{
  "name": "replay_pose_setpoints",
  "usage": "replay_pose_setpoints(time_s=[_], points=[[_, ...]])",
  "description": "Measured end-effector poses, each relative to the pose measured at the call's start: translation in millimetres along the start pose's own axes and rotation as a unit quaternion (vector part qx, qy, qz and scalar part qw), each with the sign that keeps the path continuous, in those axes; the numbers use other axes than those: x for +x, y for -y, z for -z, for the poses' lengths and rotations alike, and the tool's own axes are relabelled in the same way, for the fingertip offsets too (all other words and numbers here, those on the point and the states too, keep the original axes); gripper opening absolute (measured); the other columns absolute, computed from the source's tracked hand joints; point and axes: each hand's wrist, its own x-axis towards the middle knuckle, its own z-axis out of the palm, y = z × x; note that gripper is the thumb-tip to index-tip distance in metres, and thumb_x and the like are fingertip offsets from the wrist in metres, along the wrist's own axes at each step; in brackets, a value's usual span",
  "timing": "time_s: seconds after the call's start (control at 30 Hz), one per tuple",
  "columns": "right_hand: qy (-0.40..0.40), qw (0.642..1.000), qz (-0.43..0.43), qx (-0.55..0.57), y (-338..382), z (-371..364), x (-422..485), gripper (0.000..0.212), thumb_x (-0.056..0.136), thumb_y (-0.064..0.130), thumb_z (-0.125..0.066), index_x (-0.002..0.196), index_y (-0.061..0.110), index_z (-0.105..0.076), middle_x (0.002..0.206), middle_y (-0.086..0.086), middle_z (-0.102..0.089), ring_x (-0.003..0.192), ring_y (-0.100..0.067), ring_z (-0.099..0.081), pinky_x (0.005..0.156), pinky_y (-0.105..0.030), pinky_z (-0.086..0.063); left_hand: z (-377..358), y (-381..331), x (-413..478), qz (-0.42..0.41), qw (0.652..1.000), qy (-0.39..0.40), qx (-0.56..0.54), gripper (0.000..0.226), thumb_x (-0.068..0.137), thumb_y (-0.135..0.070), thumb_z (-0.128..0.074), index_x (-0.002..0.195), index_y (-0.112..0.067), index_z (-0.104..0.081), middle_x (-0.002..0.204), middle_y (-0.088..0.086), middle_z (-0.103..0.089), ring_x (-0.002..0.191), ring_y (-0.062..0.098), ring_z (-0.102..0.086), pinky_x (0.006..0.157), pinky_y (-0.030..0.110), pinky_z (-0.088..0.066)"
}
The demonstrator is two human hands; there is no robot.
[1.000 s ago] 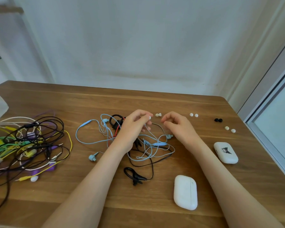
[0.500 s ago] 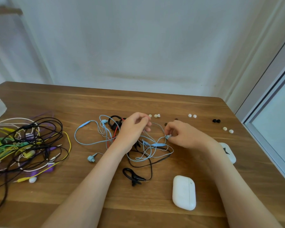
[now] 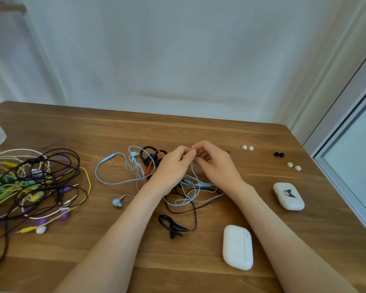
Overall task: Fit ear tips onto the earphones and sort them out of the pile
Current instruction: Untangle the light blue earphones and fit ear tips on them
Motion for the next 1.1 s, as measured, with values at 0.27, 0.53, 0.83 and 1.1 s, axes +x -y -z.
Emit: replay_pose_setpoints(time_s=[0.27, 0.53, 0.83, 1.1], points=[[-0.047, 0.961, -0.109, -0.248, -16.2, 7.0, 30.6, 0.038, 0.097, 0.007, -0.039, 0.131, 0.019, -0.052, 0.120, 0.000, -0.059, 0.117, -0.020, -0.049, 0.101, -0.038, -0.029, 1.0, -1.2, 0.1, 0.016, 0.995, -0.056, -0.086, 0.009, 0.094, -0.027, -0.058, 0.101, -0.023, -0.060, 0.096, 0.000, -0.065, 0.088, 0.012, -0.057, 0.071, 0.025, -0.041], [-0.015, 0.925, -0.139, -0.354, -21.5, 2.0, 44.9, 0.026, 0.099, 0.013, -0.038, 0.112, 0.016, -0.061, 0.115, -0.004, -0.061, 0.112, -0.024, -0.048, 0.094, -0.037, -0.028, 1.8, -0.1, -0.7, 0.002, 0.995, -0.047, -0.088, 0.008, 0.092, -0.026, -0.060, 0.098, -0.028, -0.065, 0.099, 0.003, -0.064, 0.093, 0.019, -0.059, 0.072, 0.026, -0.044], [-0.059, 0.937, -0.134, -0.316, -18.5, 8.7, 37.1, 0.013, 0.097, 0.020, -0.045, 0.098, 0.016, -0.058, 0.104, 0.000, -0.059, 0.105, -0.021, -0.047, 0.096, -0.036, -0.026, 1.6, -1.8, 2.8, 0.017, 0.993, -0.041, -0.107, 0.021, 0.100, -0.021, -0.046, 0.105, -0.026, -0.065, 0.084, -0.009, -0.066, 0.064, 0.008, -0.048, 0.061, 0.018, -0.043], [-0.105, 0.982, -0.155, -0.010, 19.9, 5.4, -1.0, 0.002, 0.088, 0.014, -0.061, 0.087, 0.015, -0.060, 0.080, 0.011, -0.060, 0.071, 0.007, -0.055, 0.060, -0.002, -0.041, -0.5, -1.4, 1.3, 0.006, 0.998, 0.005, -0.063, 0.020, 0.097, -0.026, -0.053, 0.115, -0.025, -0.061, 0.093, -0.008, -0.065, 0.078, 0.001, -0.053, 0.066, 0.020, -0.039]])
